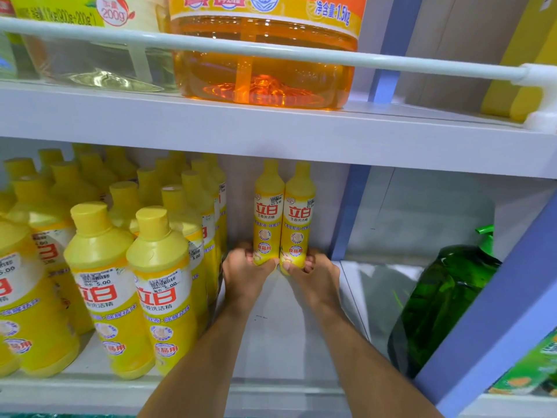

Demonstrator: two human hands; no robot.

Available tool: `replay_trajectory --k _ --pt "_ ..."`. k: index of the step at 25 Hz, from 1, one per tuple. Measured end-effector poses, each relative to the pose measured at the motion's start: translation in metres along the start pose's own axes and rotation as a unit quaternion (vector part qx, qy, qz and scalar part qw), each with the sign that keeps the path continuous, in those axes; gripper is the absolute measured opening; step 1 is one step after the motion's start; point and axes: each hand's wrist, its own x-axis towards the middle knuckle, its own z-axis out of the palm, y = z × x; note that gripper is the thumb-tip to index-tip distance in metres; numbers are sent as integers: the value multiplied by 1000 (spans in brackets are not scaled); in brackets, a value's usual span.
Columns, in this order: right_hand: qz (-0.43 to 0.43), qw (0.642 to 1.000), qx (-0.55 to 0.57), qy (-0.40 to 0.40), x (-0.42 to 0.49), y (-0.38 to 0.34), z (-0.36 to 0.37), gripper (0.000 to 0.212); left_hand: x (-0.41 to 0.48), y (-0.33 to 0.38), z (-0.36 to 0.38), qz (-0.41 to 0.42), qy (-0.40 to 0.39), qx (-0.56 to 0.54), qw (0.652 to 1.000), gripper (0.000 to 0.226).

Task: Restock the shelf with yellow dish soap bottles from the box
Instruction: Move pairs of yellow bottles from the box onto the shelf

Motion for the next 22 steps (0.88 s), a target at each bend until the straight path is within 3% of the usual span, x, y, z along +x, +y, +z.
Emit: replay_trajectory --k 4,12,22 --pt "-2 1000 9 3 0 2 1 39 -1 1 1 9 12 21 1000 40" --pt "-7 1000 8 3 -1 2 2 42 -2 2 -1 -1 8 -39 999 32" --pt "-24 1000 4 11 0 7 4 40 -2 3 2 8 19 -6 1000 37"
